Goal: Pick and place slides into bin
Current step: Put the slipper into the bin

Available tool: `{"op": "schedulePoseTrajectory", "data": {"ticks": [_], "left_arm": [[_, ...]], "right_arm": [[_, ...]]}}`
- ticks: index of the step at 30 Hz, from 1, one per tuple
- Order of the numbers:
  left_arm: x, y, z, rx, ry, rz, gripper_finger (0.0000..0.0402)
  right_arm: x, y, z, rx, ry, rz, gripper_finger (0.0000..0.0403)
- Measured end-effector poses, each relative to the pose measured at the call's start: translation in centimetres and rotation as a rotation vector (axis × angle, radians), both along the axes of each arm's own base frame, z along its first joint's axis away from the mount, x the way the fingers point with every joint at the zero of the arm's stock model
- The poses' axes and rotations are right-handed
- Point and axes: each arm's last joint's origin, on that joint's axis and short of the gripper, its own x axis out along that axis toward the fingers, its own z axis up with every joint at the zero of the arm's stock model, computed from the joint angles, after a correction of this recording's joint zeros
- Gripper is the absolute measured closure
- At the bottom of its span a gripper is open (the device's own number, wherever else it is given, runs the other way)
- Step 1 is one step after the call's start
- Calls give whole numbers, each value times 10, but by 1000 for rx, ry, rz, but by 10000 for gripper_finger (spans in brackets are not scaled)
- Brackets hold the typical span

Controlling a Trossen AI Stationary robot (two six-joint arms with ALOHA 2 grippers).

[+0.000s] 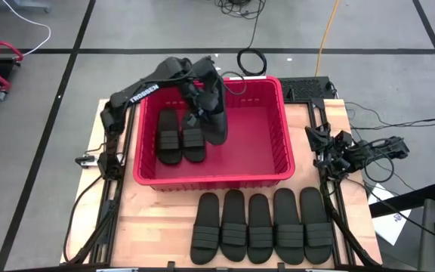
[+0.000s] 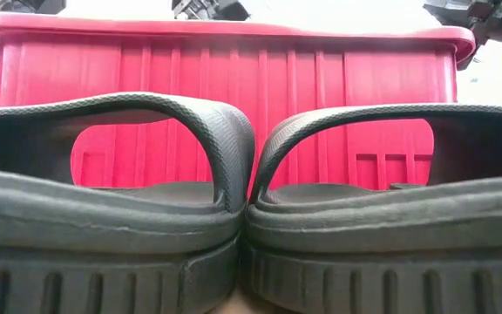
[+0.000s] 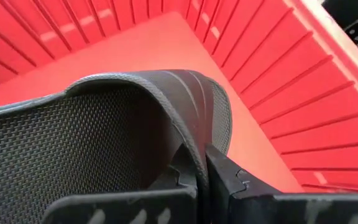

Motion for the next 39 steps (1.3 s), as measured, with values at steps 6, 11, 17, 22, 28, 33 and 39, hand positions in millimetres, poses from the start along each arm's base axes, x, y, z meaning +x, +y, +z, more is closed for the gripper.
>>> {"op": "schedulePoseTrajectory", "data": {"ticks": [6, 11, 17, 22, 28, 33, 39], "left_arm": [[19, 6, -24, -132, -38, -49, 401], [29, -4, -29, -181, -47, -92, 401], [39, -11, -49, -248, -65, -120, 401], [39, -8, -86, -305, 7, -82, 401], [35, -7, -121, -358, 56, -67, 401], [38, -4, -136, -372, 45, -10, 401], [39, -3, -146, -370, 35, 18, 401]], "right_arm": [[-1, 0, 1, -5, -5, -4, 403], [-1, 0, 1, -6, -6, -3, 403], [0, 0, 1, -6, -5, -3, 403], [0, 0, 1, -6, -4, -3, 403], [0, 0, 1, -7, -4, -3, 403], [0, 0, 1, -7, -4, -3, 403], [0, 0, 1, -6, -4, -4, 403]]}}
